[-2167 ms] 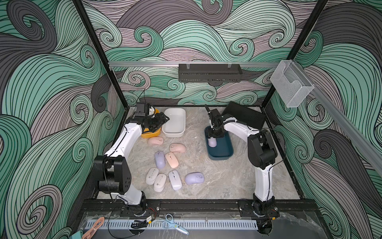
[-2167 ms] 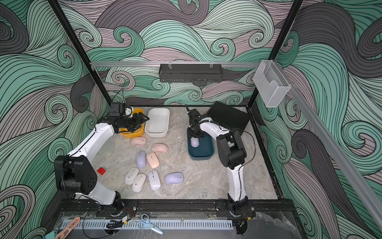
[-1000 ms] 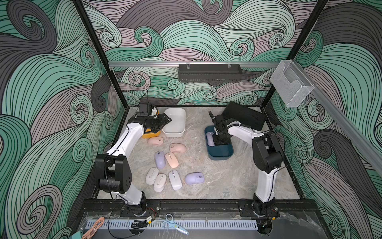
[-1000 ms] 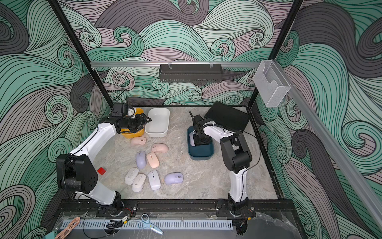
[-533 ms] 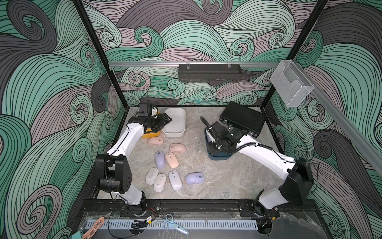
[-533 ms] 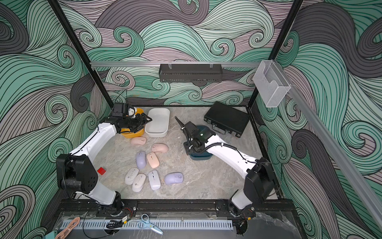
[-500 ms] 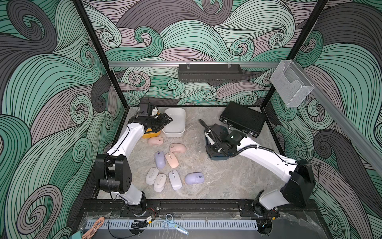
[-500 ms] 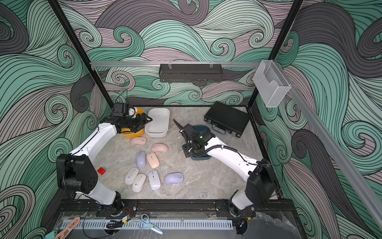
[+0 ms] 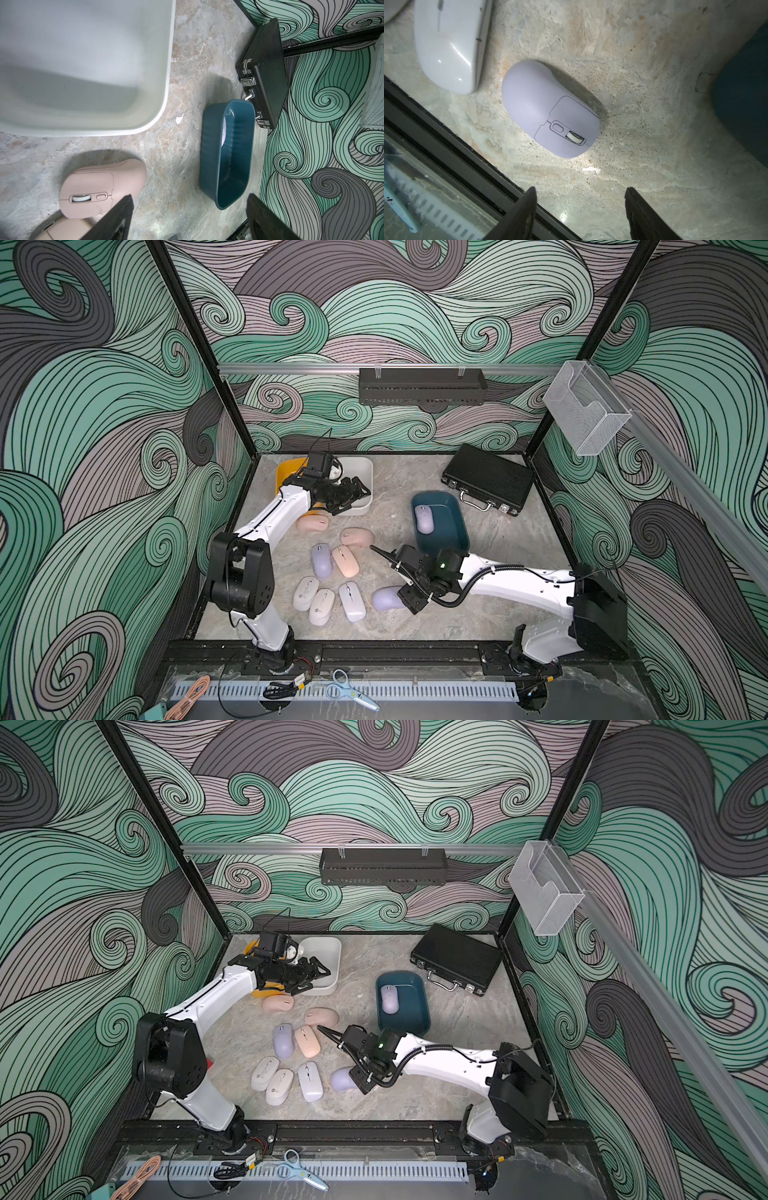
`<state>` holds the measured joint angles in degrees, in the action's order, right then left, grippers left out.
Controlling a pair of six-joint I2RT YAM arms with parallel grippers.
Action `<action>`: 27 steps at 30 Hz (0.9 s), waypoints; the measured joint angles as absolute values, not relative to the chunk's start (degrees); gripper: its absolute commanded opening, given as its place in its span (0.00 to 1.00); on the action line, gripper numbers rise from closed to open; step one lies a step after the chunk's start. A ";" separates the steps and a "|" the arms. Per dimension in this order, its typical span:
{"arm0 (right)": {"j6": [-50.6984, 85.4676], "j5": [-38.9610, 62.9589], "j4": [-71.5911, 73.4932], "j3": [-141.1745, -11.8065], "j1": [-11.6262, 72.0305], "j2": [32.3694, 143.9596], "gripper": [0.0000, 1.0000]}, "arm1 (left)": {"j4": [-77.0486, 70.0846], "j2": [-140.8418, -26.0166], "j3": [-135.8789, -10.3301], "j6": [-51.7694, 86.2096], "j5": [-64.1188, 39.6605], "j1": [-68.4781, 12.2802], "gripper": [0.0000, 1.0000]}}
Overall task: Place the mice by color into the storage box
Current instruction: Adjust the mouse at the center of the board.
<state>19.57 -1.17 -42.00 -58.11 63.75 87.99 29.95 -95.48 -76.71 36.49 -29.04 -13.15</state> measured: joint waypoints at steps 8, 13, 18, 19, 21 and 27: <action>20.05 -0.95 -38.50 -56.90 65.28 94.48 0.74 | 29.98 -95.48 -76.90 36.49 -29.02 -11.03 0.84; 20.29 -1.98 -37.95 -56.99 65.49 97.12 0.76 | 30.00 -95.48 -76.90 36.49 -29.02 -10.17 0.84; 21.23 -4.95 -38.96 -59.05 63.79 100.01 0.75 | 29.98 -95.48 -76.90 36.49 -29.02 -10.13 0.83; 21.26 -5.58 -39.11 -59.94 63.16 100.62 0.75 | 29.98 -95.48 -76.90 36.49 -29.02 -10.13 0.83; 21.28 -6.92 -39.27 -61.67 62.02 101.89 0.75 | 30.00 -95.46 -76.90 36.49 -28.99 -10.13 0.83; 21.26 -10.28 -40.27 -69.91 59.77 107.46 0.74 | 30.02 -95.35 -76.90 36.38 -28.58 -10.13 0.82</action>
<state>21.26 -10.28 -40.27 -69.91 59.77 107.46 30.02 -95.35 -76.90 36.38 -28.58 -10.13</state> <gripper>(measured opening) 0.740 0.829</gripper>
